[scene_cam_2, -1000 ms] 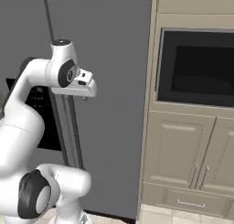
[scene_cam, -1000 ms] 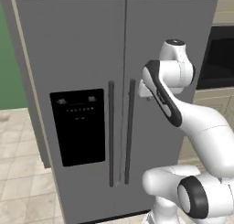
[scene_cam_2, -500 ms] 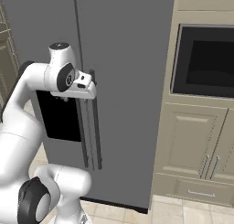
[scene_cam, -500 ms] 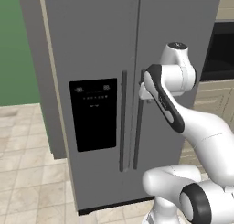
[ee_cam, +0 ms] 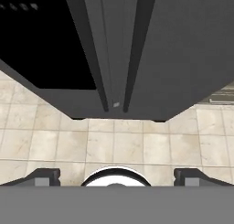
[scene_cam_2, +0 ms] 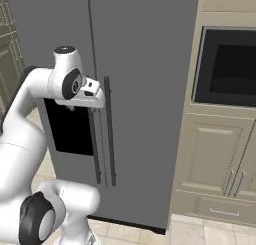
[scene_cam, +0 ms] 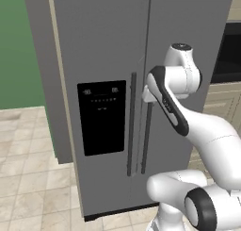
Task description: Gather the mushroom and lemon from the fridge and place them on a tray on the dining counter. Then gather the chicken drumstick and fish from the fridge and place them on the other tray.
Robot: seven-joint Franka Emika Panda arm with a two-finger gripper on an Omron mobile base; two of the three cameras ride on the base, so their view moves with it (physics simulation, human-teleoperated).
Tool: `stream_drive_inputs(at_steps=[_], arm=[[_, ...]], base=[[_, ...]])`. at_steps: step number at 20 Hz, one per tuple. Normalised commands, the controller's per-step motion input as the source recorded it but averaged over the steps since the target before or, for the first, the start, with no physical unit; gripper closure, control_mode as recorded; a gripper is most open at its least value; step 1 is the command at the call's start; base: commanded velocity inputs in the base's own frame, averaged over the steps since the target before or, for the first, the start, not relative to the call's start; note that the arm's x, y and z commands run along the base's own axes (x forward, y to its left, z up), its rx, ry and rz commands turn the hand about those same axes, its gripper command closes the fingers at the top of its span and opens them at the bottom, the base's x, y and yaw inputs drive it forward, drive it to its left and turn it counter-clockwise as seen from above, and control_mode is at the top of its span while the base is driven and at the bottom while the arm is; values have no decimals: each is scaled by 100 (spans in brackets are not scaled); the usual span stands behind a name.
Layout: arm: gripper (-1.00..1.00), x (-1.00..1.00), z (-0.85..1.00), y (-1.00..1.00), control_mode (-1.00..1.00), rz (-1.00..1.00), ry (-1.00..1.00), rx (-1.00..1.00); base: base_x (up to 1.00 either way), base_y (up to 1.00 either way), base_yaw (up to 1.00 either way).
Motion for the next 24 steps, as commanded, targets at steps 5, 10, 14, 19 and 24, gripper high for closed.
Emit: stream_drive_inputs(at_steps=[5,10,14,19,24], arm=[[-100,4,-41,-6,-100,0,-15,1],[-100,21,-25,-18,-100,0,-8,6],[-100,28,-7,-7,-100,0,0,1],[-100,29,0,0,-100,0,0,0],[-100,31,0,0,-100,0,-1,1]], base=[[0,0,0],[0,0,0],[0,0,0],[0,0,0],[0,0,0]])
